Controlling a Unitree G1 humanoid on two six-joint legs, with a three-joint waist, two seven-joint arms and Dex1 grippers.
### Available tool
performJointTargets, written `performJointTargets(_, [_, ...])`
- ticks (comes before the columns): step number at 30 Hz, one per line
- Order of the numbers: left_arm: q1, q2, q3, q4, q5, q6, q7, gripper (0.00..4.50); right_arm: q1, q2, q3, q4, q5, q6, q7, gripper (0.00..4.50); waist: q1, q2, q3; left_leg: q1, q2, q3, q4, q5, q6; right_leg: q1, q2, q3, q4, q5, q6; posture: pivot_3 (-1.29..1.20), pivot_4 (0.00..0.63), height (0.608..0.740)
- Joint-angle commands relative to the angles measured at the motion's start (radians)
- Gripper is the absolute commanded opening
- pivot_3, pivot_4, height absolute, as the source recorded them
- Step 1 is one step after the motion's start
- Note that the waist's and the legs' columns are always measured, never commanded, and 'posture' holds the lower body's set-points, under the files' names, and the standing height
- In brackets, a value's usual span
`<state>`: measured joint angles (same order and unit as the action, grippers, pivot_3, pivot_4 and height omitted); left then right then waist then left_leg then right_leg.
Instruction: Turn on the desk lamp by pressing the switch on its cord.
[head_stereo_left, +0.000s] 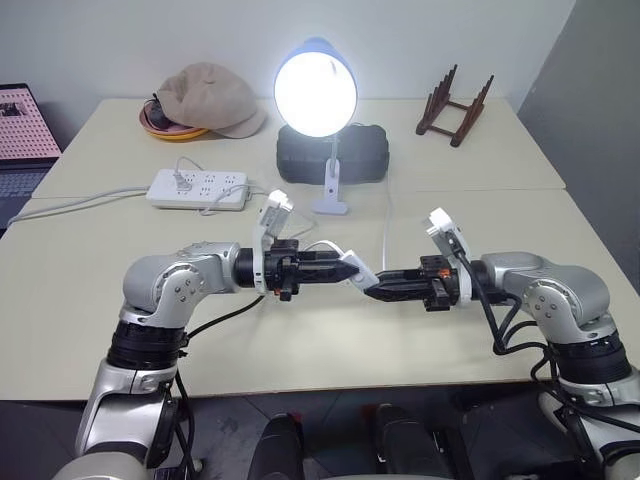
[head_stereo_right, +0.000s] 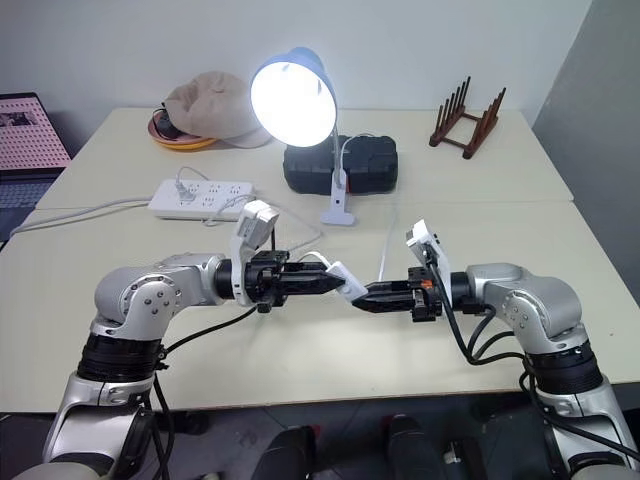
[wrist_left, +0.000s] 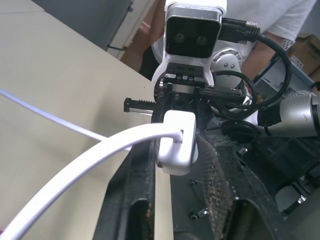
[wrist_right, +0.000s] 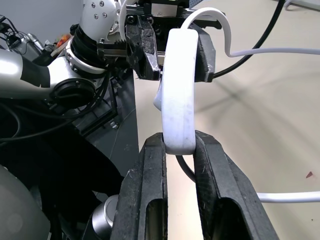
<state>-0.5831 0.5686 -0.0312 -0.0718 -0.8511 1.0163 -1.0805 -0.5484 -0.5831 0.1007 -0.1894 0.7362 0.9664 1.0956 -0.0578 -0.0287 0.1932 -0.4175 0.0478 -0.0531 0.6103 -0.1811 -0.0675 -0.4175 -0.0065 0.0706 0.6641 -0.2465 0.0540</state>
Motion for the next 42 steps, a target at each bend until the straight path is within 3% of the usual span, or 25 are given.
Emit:
performJointTargets(1, [0.043,0.041,0.059,-0.059,0.005,-0.022,0.025,2.33,-0.053,-0.005,-0.003,0.028,-0.010,-0.041,0.026,0.36,-0.001,0.000,0.000,0.000,0.000,0.000,0.000,0.000,0.000,0.000,0.000,0.000,0.000,0.000,0.000,0.00,0.150,0.740])
performJointTargets(5, [0.118,0.104,0.121,-0.141,0.011,-0.045,0.051,3.17,-0.105,-0.002,0.053,0.104,-0.091,-0.114,0.047,0.36,-0.001,0.000,0.000,0.000,0.000,0.000,0.000,0.000,0.000,-0.001,0.000,0.000,0.000,0.000,0.000,0.00,0.150,0.740])
performJointTargets(8, [0.201,0.189,0.133,-0.214,0.163,-0.219,0.067,3.83,-0.144,-0.010,0.185,0.231,-0.305,-0.323,0.051,0.36,-0.004,0.000,0.000,0.000,0.000,0.000,0.000,0.000,0.000,-0.001,0.000,0.000,0.000,0.000,0.000,0.00,0.150,0.740])
performJointTargets(11, [0.243,0.220,0.158,-0.262,0.195,-0.274,0.086,4.47,-0.196,0.021,0.272,0.402,-0.478,-0.510,0.006,0.36,0.001,0.000,0.000,0.000,0.000,0.001,-0.001,0.000,0.000,-0.002,0.000,0.001,0.000,-0.001,-0.002,0.00,0.150,0.740])
performJointTargets(18, [0.287,0.271,0.174,-0.344,0.247,-0.334,0.118,4.49,-0.298,0.091,0.344,0.703,-0.665,-0.766,0.018,0.36,0.003,0.000,0.000,-0.002,0.000,0.003,0.000,0.000,0.000,-0.002,-0.001,0.001,-0.001,-0.001,-0.001,0.00,0.150,0.740])
performJointTargets(19, [0.289,0.275,0.173,-0.345,0.250,-0.336,0.119,4.50,-0.295,0.092,0.338,0.708,-0.666,-0.770,0.031,0.71,0.002,0.000,0.000,-0.002,0.000,0.002,-0.001,0.000,0.000,-0.002,-0.001,0.001,-0.001,0.000,-0.001,0.00,0.150,0.740])
performJointTargets(27, [0.262,0.299,0.161,-0.282,0.267,-0.349,0.107,4.50,-0.232,0.045,0.262,0.567,-0.615,-0.693,0.106,2.60,0.002,0.000,0.000,-0.001,0.000,0.002,-0.001,0.000,0.000,-0.002,-0.001,0.001,0.000,0.000,0.000,0.00,0.150,0.740])
performJointTargets(33, [0.181,0.344,0.131,-0.169,0.315,-0.387,0.040,4.50,-0.075,-0.091,0.098,0.187,-0.496,-0.454,0.078,4.11,0.011,0.000,0.001,-0.002,0.000,0.002,0.000,0.000,0.000,-0.002,-0.001,0.000,0.000,0.000,0.000,0.00,0.150,0.740])
performJointTargets(35, [0.161,0.366,0.107,-0.131,0.340,-0.420,-0.005,4.50,-0.003,-0.107,-0.025,0.039,-0.382,-0.344,0.039,4.45,0.011,0.000,0.001,-0.002,0.000,0.002,0.000,0.000,0.000,-0.002,-0.001,0.001,0.000,0.000,0.000,0.00,0.150,0.740])
performJointTargets(38, [0.132,0.381,0.090,-0.085,0.357,-0.434,-0.044,4.50,0.076,-0.095,-0.154,-0.106,-0.243,-0.186,-0.034,4.45,0.008,0.000,0.001,-0.001,0.000,0.002,-0.001,0.000,0.000,-0.003,-0.001,0.001,0.000,0.000,-0.001,0.00,0.150,0.740])
performJointTargets(42, [0.097,0.380,0.080,-0.038,0.370,-0.447,-0.077,4.50,0.167,-0.106,-0.183,-0.206,-0.216,-0.152,-0.092,4.45,0.005,0.000,0.001,-0.001,0.001,0.002,-0.001,0.000,0.000,-0.002,0.000,0.001,0.000,-0.001,-0.002,0.00,0.150,0.740])
